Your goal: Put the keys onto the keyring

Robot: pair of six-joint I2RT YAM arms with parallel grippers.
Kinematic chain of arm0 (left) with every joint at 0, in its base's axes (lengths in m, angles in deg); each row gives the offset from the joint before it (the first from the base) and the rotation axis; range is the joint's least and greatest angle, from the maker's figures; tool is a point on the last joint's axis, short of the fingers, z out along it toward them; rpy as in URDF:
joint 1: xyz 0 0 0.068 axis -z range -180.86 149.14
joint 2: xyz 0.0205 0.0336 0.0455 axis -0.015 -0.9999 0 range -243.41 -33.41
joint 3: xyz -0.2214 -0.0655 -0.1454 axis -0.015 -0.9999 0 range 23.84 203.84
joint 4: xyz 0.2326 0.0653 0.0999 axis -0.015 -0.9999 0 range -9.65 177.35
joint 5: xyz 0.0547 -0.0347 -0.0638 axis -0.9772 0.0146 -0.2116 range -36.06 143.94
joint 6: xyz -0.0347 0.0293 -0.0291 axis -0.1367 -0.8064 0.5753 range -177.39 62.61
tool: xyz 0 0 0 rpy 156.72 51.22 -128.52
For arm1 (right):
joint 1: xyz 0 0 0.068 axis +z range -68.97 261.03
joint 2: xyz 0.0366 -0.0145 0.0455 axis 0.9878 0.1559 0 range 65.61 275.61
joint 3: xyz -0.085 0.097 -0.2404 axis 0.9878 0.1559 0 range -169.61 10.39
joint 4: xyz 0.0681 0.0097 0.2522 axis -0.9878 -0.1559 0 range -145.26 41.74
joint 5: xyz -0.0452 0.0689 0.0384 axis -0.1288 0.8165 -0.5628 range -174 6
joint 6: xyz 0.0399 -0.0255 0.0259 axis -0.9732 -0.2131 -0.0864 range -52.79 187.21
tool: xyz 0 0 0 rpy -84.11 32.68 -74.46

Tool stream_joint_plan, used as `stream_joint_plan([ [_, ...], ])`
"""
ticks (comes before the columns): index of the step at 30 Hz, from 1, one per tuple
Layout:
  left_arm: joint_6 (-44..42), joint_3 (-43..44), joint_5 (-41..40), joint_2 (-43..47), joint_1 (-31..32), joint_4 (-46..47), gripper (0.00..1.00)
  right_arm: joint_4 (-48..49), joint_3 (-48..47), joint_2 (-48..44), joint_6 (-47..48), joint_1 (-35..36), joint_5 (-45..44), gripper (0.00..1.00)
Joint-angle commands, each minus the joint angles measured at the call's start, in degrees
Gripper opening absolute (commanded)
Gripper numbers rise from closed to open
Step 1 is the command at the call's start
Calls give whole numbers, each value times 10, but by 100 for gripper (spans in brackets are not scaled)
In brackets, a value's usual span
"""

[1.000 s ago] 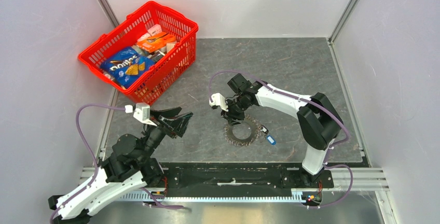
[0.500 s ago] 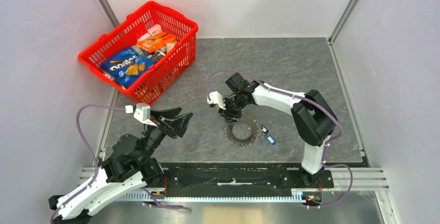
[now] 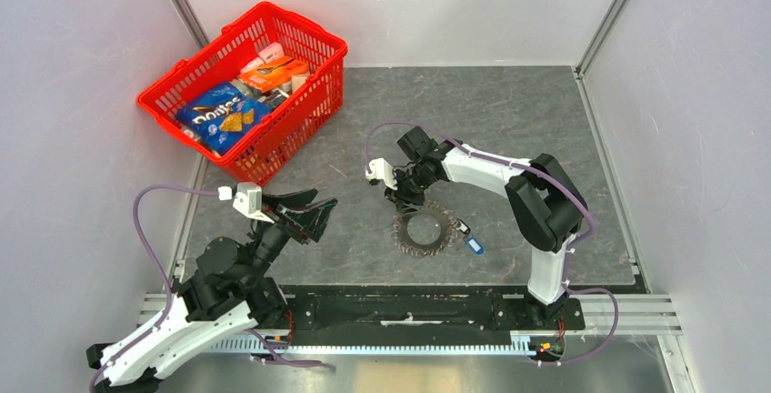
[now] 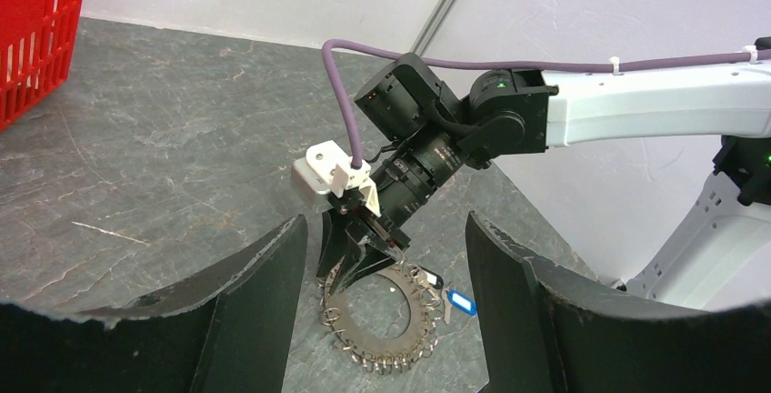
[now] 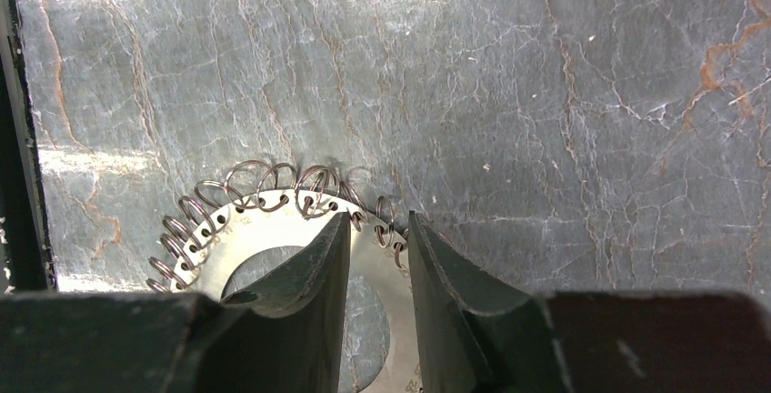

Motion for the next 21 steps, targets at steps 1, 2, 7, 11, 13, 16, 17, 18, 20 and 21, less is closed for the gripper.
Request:
stream_joint_plan([
  [1,13,-2,-9,0,-1,19,71,11,-22,7,3,-2,14,36],
  [2,12,-2,-9,0,-1,18,71,12,-21,8,3,-2,16,36],
  [7,12,-1,-9,-4,-1,20,71,11,-20,9,3,-5,19,33],
  [11,12,-1,-10,-6,-1,20,71,10,-16,6,6,-9,20,31],
  [13,12,-1,-10,-6,-1,20,71,8,-15,5,7,-13,21,30],
  [16,12,-1,-11,-8,-1,21,71,7,-15,5,7,-15,22,30],
  [17,11,-1,-11,-9,-1,21,71,7,-15,5,8,-16,22,30],
  [18,12,-1,-11,-10,0,21,72,6,-15,7,7,-15,23,30],
  [20,11,-1,-11,-11,-1,21,71,7,-15,9,8,-16,25,30],
  [21,11,-2,-11,-11,-1,21,72,6,-16,10,8,-16,25,30],
])
